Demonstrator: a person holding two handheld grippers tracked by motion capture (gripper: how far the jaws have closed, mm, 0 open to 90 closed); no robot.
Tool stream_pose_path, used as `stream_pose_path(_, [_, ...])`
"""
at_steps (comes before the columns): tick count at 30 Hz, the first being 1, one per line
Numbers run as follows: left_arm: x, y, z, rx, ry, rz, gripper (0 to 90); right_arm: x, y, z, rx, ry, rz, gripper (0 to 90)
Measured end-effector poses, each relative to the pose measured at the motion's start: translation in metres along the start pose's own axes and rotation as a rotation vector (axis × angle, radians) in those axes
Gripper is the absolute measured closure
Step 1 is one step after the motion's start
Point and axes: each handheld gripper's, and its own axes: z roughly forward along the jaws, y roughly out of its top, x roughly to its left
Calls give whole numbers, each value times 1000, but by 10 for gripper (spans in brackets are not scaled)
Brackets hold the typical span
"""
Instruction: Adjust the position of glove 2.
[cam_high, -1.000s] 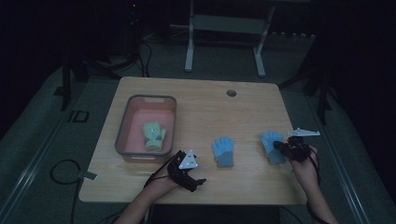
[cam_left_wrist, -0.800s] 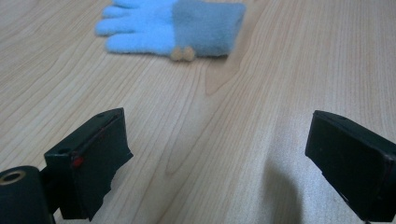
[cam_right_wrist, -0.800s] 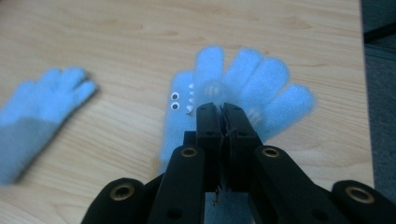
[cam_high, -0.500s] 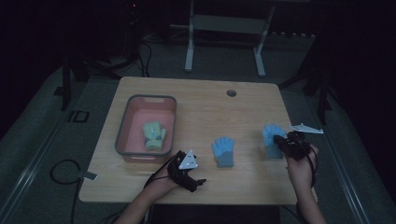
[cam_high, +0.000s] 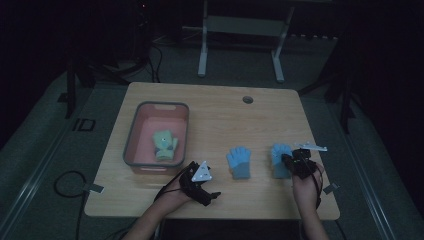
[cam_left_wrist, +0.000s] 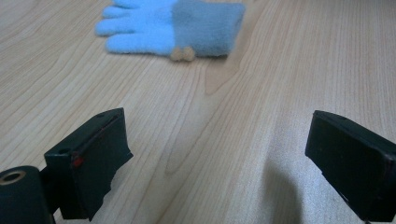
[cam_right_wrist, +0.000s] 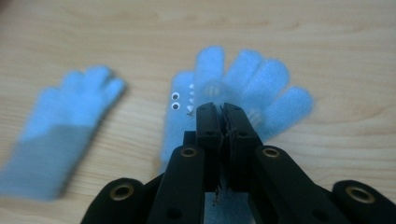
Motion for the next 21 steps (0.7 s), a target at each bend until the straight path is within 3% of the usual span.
stream_pose_path(3, [0, 0, 0, 1, 0, 1, 64, 0, -4, 12, 9, -16, 6, 857])
stream_pose_path(12, [0, 0, 0, 1, -4, -1, 64, -7, -15, 33, 50, -4, 42, 786])
stream_pose_path(17, [0, -1, 0, 3, -3, 1, 64, -9, -13, 29, 46, 3, 37, 725])
stream_pose_path(21, [1, -1, 0, 7, -3, 6, 64, -14, -8, 17, 24, 8, -9, 687])
